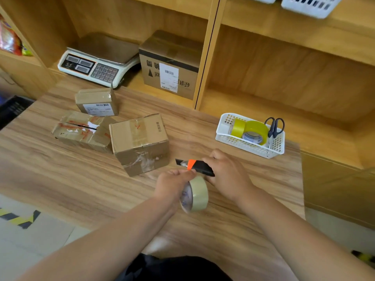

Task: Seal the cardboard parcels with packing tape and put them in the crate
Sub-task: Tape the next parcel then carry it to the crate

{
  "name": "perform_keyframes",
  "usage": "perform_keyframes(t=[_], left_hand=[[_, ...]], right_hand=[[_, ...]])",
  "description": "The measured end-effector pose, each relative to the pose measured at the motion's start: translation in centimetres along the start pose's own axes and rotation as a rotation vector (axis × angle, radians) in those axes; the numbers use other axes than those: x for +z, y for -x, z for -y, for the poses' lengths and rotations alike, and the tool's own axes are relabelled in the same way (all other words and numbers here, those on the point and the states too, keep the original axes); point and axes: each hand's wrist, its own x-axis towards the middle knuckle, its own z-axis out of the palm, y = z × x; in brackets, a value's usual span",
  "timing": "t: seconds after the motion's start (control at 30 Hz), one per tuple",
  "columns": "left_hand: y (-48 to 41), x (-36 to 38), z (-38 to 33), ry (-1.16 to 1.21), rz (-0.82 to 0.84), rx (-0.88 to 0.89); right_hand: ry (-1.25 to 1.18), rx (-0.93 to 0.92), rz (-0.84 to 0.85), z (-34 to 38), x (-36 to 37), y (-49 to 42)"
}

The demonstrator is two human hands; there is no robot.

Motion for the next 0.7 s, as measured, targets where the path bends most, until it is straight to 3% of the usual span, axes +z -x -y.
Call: perform_keyframes(t=[0.53, 0.7], left_hand=[[-3.0, 5.7, 3.8, -0.337, 0.020, 0.066], [-4.2, 7.6, 4.1, -0.415, 0.019, 0.091]], right_hand=[[-0.308, 0.223, 0.175, -5.8, 2.1, 3.6], [-0.466, 0.277, 0.150, -7.6, 2.9, 4.0]])
